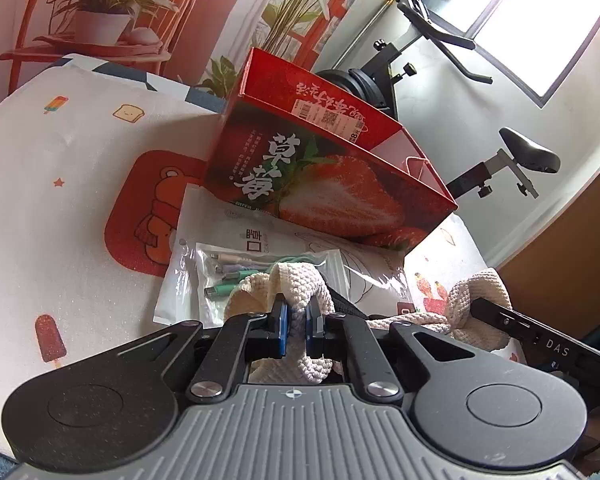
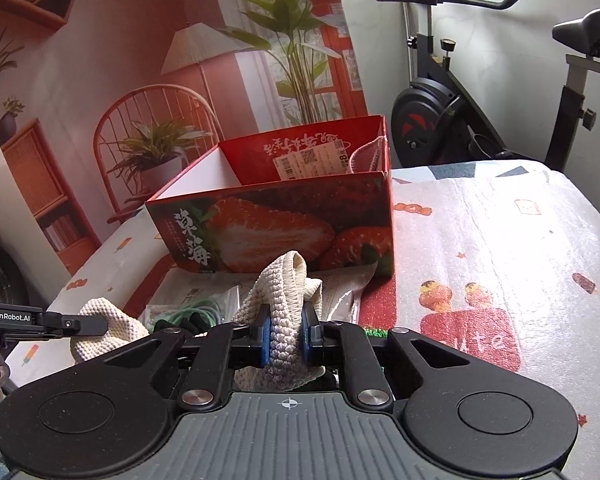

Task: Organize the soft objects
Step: 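Carry the beige knit cloth over the red box with both grippers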

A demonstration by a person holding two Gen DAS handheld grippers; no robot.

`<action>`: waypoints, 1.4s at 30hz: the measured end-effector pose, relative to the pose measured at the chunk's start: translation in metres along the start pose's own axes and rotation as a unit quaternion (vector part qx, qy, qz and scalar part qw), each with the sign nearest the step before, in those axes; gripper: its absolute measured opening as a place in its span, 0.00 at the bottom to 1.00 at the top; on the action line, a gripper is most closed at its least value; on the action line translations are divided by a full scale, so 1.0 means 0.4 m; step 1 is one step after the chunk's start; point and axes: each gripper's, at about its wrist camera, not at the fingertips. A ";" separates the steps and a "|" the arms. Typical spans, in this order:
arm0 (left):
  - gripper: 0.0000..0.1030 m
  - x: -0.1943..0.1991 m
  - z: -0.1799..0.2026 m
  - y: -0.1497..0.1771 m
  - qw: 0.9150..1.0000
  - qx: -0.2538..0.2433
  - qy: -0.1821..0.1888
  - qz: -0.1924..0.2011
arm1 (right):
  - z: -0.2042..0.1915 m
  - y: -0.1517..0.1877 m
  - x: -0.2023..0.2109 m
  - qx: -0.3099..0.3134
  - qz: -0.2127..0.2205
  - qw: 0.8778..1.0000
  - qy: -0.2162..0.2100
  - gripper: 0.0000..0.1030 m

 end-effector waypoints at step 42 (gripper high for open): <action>0.09 -0.131 0.175 -0.423 0.984 -0.116 -0.060 0.126 | 0.044 -0.447 -0.237 0.088 0.064 0.994 0.031 0.13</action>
Point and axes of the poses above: each gripper's, at about its wrist camera, not at the fingertips, and x roughly against the way its jaws point, z to its right, y to its underside, and after that the axes turned 3 degrees about x, right-handed
